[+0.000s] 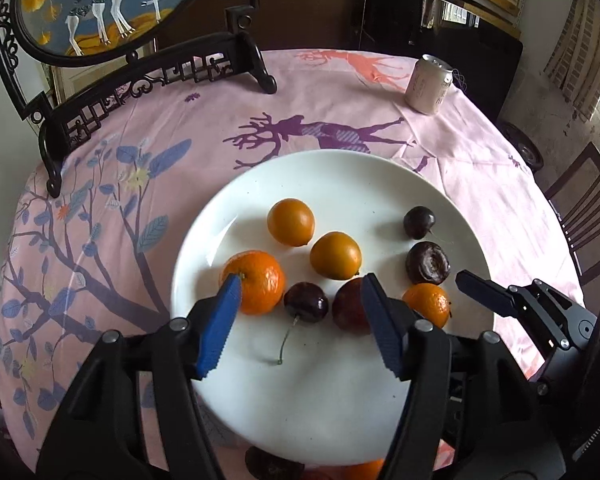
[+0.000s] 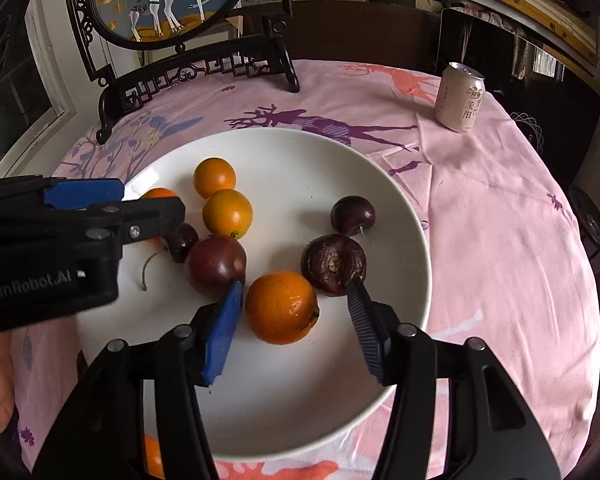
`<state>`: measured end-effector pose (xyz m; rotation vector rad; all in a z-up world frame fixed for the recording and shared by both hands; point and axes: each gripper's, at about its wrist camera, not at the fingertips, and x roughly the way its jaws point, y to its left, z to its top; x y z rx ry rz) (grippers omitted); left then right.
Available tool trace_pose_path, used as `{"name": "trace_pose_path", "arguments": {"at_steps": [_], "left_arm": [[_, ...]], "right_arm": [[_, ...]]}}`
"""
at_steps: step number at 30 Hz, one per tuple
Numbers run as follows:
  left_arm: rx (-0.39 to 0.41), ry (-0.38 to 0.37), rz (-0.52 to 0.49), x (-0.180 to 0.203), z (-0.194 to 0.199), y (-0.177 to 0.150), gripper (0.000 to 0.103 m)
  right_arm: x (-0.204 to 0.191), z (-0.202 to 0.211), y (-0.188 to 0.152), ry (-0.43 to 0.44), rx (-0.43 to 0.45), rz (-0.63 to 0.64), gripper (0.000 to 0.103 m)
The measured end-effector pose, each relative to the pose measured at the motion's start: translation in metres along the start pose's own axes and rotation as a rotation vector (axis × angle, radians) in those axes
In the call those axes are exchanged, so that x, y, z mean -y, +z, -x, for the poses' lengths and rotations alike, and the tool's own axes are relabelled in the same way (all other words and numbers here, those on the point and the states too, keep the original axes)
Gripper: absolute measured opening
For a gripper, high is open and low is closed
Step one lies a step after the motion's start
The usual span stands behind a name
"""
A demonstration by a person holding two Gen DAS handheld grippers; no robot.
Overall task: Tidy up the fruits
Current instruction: 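Carry the orange with the right tool while the left tool carries a cherry, release both on plate, then grasp a kiwi with the right tool while the left tool grasps a dark plum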
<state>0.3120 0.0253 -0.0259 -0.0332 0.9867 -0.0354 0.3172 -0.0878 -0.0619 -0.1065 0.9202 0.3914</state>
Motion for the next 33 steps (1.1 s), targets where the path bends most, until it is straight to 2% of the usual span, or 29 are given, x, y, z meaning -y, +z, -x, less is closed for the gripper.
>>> {"name": "trace_pose_path", "arguments": {"at_steps": [3,6,9,12,19,24,27,29,30,31,33], "left_arm": [[0.047,-0.027,0.025,-0.009,0.035,-0.014,0.064],[0.111,-0.039,0.030,-0.018,0.074,-0.043,0.064],[0.188,0.004,0.043,-0.026,0.106,-0.082,0.064],[0.268,0.097,0.066,-0.035,0.127,-0.125,0.071],[0.187,0.107,0.100,-0.057,0.123,-0.180,0.071],[0.130,0.065,0.089,-0.056,0.116,-0.208,0.071],[0.100,0.050,0.073,-0.054,0.112,-0.219,0.071],[0.085,0.045,0.066,-0.052,0.109,-0.224,0.071],[0.078,0.047,0.057,-0.050,0.108,-0.227,0.071],[0.068,0.048,0.047,-0.048,0.106,-0.229,0.071],[0.041,0.028,0.033,-0.045,0.104,-0.233,0.071]], "right_arm": [[-0.001,0.031,-0.010,-0.030,0.015,0.012,0.058],[0.000,0.066,-0.030,0.012,0.020,-0.013,0.059],[-0.002,0.098,-0.059,0.031,0.051,-0.040,0.064],[-0.004,0.116,-0.087,0.038,0.074,-0.102,0.064],[-0.021,0.116,-0.113,0.029,0.022,-0.091,0.064],[-0.039,0.091,-0.133,0.053,-0.054,-0.073,0.066],[-0.047,0.077,-0.140,0.034,-0.057,-0.055,0.066],[-0.052,0.071,-0.140,0.018,-0.052,-0.031,0.050],[-0.054,0.067,-0.140,0.032,-0.059,-0.022,0.036],[-0.055,0.062,-0.139,0.050,-0.069,-0.023,0.033],[-0.056,0.059,-0.137,0.028,-0.054,-0.009,0.025]]}}
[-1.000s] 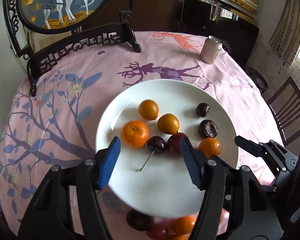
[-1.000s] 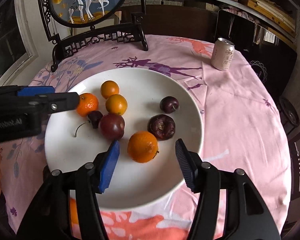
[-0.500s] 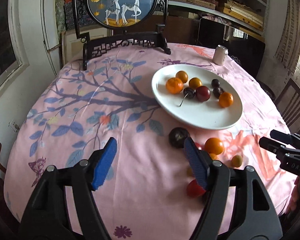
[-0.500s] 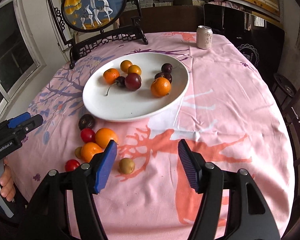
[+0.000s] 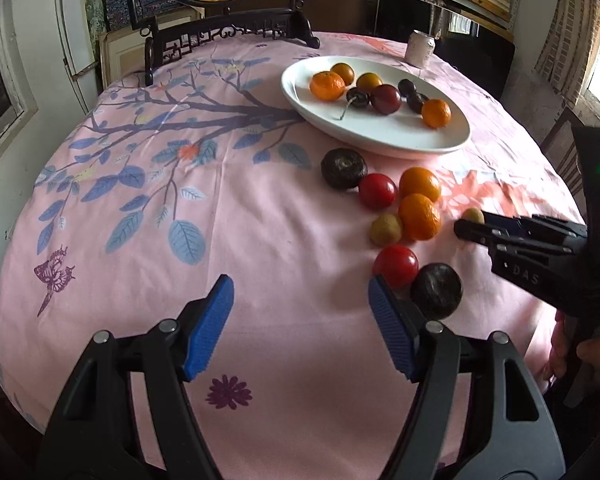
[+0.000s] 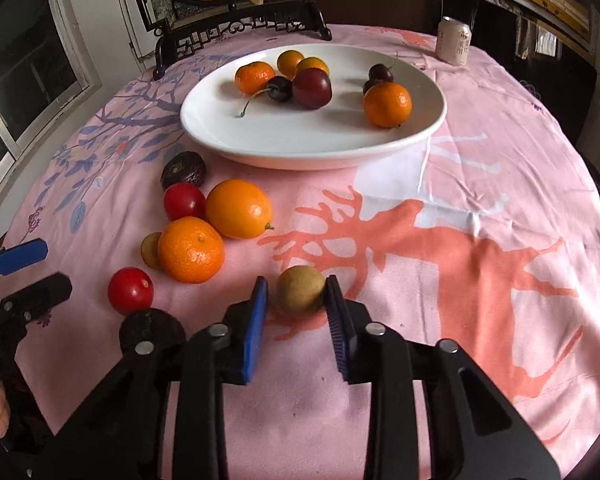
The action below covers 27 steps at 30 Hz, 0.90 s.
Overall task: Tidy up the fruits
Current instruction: 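Grasp a kiwi with the right tool while the left tool grasps a dark plum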
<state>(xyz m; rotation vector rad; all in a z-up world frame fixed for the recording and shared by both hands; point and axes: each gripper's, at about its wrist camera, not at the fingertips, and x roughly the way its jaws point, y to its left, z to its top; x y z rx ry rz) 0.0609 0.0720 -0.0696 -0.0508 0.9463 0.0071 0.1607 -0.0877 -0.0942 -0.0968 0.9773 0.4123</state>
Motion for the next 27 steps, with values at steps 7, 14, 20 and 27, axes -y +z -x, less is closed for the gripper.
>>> {"name": "trace_pose_path", "arguments": {"at_steps": [7,14,20,27], "left_arm": [[-0.070,-0.214,-0.072,0.032,0.004,-0.011,0.071],[-0.145,-0.145,-0.094,0.070,-0.029,-0.010,0.060],[-0.111,-0.076,-0.113,0.088,-0.038,-0.001,0.049],[-0.084,-0.077,-0.092,0.082,-0.028,0.000,0.041]], "right_arm": [[0.011,0.015,-0.004,0.031,0.010,-0.050,0.025],[0.038,0.034,-0.023,0.040,0.043,-0.107,0.025],[0.059,0.045,-0.033,0.039,0.063,-0.151,0.025],[0.055,0.050,-0.035,0.060,0.078,-0.146,0.025]]}}
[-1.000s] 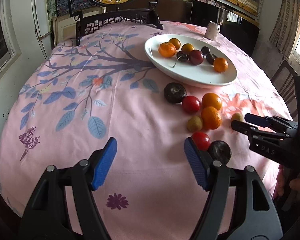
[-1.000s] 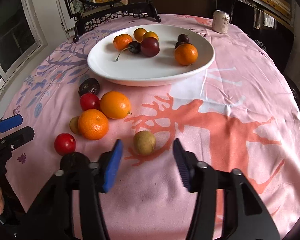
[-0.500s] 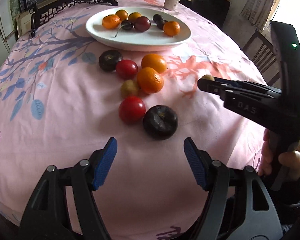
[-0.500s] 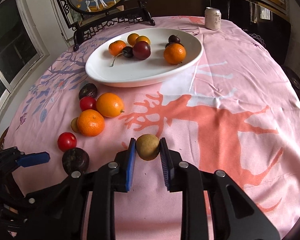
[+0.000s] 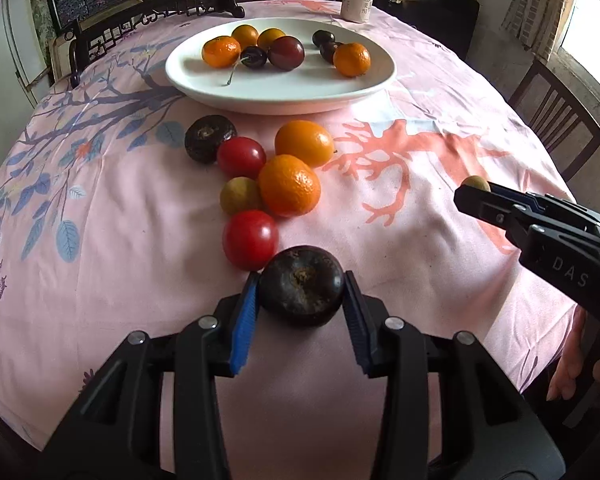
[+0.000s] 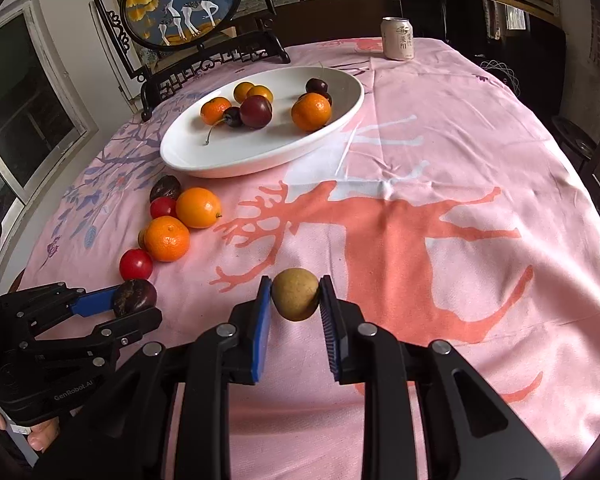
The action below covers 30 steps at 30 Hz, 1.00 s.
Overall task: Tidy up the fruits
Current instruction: 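Grasp a kiwi with the right tool while the left tool grasps a dark plum, then carry the kiwi with the right tool while the left tool carries the dark plum, release both on plate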
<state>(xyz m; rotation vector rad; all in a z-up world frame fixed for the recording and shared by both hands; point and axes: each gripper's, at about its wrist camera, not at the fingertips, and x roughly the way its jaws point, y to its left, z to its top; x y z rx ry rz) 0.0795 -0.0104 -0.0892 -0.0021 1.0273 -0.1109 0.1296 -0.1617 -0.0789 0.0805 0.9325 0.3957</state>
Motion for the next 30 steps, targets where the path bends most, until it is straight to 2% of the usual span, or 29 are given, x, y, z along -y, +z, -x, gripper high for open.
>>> {"name": "trace_pose_path", "arguments": {"at_steps": [11,18,22,26,30], "left_arm": [[0.091,-0.034,0.077,-0.044,0.047,-0.003,0.041],[0.143,0.002,0.108,-0.075,0.058,0.017,0.041],[0.151,-0.001,0.102,-0.081,0.056,0.039,0.041],[0.166,0.012,0.059,-0.078,0.049,0.076,0.041],[0.131,0.004,0.045,-0.077,0.027,0.116,0.041]], "right_arm": [[-0.023,0.004,0.007,0.005,0.005,0.035,0.025],[-0.038,-0.001,0.016,0.006,-0.002,0.064,0.025],[-0.042,-0.008,0.025,0.003,-0.018,0.077,0.025],[-0.047,-0.009,0.046,-0.006,-0.005,0.106,0.025],[-0.048,-0.013,0.074,-0.019,0.015,0.123,0.025]]}}
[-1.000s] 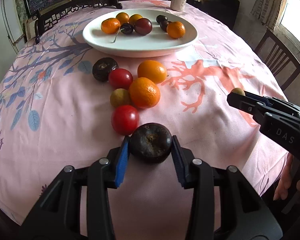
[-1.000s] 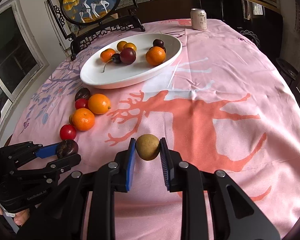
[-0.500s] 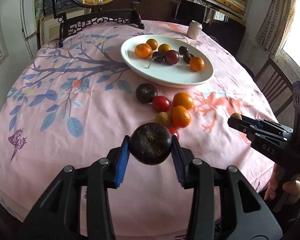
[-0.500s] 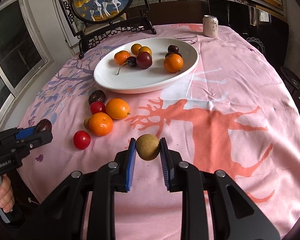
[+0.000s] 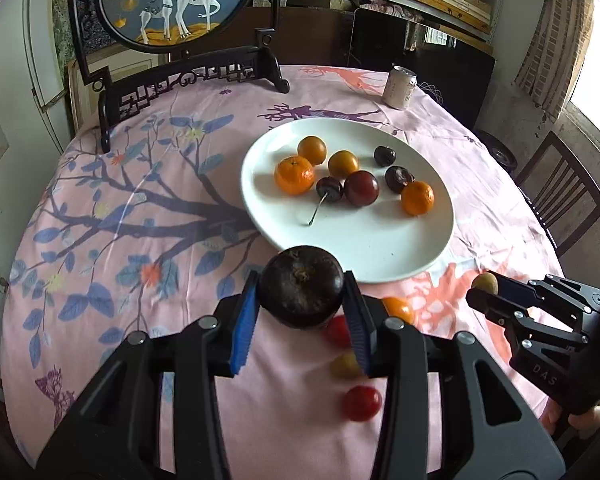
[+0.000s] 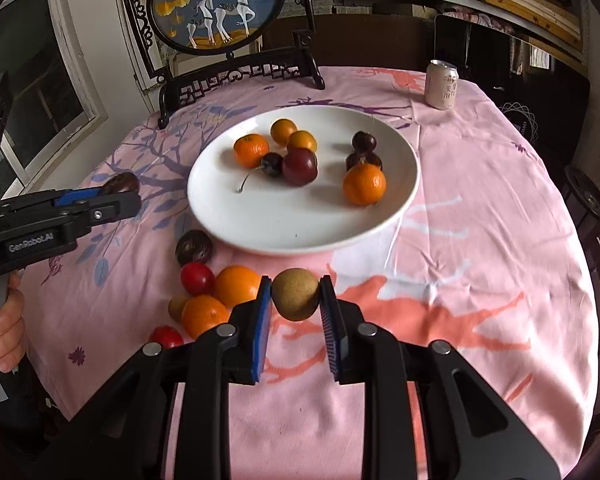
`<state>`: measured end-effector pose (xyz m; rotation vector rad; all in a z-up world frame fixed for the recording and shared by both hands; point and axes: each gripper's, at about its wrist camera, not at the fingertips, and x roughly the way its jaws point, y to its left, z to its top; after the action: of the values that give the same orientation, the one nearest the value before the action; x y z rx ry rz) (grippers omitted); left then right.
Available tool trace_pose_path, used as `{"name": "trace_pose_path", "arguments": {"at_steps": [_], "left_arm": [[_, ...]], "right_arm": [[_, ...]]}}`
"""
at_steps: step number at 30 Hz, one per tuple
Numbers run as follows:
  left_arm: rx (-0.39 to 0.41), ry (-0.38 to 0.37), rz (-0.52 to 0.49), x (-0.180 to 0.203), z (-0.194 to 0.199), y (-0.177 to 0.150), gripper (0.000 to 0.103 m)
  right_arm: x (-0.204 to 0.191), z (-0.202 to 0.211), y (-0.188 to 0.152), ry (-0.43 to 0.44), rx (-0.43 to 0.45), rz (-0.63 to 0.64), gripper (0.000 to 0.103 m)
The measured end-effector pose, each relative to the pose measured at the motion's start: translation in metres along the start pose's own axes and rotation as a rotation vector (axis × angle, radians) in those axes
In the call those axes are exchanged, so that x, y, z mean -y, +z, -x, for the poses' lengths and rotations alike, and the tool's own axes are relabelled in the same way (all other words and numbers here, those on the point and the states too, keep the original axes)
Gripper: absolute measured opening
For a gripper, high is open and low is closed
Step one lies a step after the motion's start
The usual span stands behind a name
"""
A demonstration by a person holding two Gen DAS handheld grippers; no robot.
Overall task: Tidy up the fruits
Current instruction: 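Carry the kiwi with the right tool while the left tool carries the dark plum, release both on plate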
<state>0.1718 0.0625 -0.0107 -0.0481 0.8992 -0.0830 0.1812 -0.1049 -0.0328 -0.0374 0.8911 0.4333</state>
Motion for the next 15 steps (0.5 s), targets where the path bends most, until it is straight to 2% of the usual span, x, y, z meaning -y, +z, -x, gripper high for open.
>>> {"name": "trace_pose_path", "arguments": {"at_steps": [7,10,15], "left_arm": [[-0.069,-0.001,-0.016,0.009,-0.059,0.057,0.041],[-0.108,0.008,-0.007,0.012,-0.086,0.072,0.041],[-0.151,0.015,0.010,0.011,-0.118,0.087,0.041]], "right_arm": [[0.008,-0.035,0.066,-0.051,0.015,0.068,0.025],[0.013,-0.063,0.085,-0.045,-0.003,0.070,0.025],[0.026,-0.104,0.109,-0.094,-0.032,0.079,0.025]]}}
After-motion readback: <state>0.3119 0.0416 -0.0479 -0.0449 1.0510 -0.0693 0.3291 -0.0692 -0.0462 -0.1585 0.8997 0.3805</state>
